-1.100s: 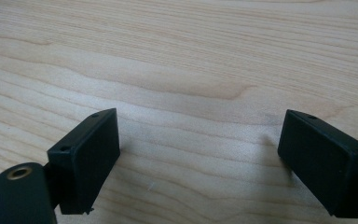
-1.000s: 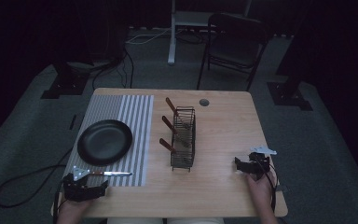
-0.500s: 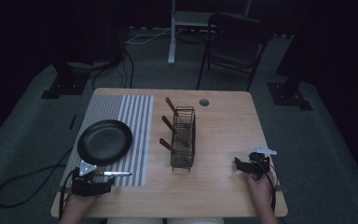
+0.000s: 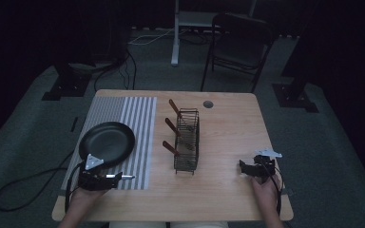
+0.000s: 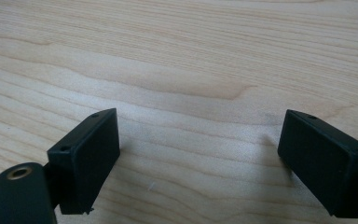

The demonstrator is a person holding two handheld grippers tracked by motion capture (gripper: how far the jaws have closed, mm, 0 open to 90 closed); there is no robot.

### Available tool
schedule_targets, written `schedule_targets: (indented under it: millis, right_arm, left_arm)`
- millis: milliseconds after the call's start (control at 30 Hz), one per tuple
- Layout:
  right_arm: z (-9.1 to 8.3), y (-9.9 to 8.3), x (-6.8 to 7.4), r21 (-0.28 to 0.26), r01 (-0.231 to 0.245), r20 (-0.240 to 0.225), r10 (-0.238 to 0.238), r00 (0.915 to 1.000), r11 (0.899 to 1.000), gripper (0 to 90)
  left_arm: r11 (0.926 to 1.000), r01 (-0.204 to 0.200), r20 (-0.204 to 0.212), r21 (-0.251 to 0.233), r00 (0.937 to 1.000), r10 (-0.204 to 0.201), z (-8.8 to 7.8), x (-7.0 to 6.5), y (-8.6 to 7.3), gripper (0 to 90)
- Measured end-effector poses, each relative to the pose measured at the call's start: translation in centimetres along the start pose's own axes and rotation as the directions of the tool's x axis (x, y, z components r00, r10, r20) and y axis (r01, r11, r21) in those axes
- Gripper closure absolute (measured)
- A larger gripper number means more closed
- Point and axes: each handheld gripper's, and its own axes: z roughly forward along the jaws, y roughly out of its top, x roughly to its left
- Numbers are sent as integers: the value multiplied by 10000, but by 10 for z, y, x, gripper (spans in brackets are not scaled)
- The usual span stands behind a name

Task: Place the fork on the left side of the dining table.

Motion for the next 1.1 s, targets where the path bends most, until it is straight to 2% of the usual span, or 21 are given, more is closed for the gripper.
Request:
schedule_targets:
  millis: [167,367,400,533,700,800,833,933,1000,1100]
  right_arm:
    - [0,0,0,-15,4,-3,-4,10000,10000,123]
    - [0,0,0,-14,3,-4,-3,10000,10000,123]
    - [0,0,0,-15,2,-5,-3,10000,10000,123]
    - [0,0,0,-15,3,-5,-3,10000,10000,123]
    - [0,0,0,-13,7,-3,-7,10000,10000,123]
    - [0,0,0,-16,5,-5,-5,10000,10000,123]
    - [0,0,0,-15,15,-4,-15,10000,10000,123]
    - [0,0,0,-16,15,-4,-15,10000,10000,123]
    - [0,0,0,-16,16,-3,-16,10000,10000,123]
    - [0,0,0,-15,17,-4,-17,10000,10000,123]
  left_arm:
    - [9994,-342,110,-99,9994,343,2,-5,14,37]
    - [9984,-519,291,-207,9982,525,4,-7,28,37]
    - [9976,-657,321,-201,9973,663,6,-9,32,37]
    - [9975,-679,620,-218,9957,691,9,-11,42,37]
    - [9943,-1024,653,-302,9924,1042,13,-18,53,37]
    - [9897,-1377,622,-399,9882,1400,12,-22,61,37]
    - [9895,-1351,664,-506,9882,1383,11,-22,65,37]
    - [9845,-1598,526,-718,9851,1637,8,-24,76,37]
    - [9842,-1604,590,-755,9845,1650,8,-24,80,37]
    - [9794,-1779,638,-954,9808,1843,7,-27,93,37]
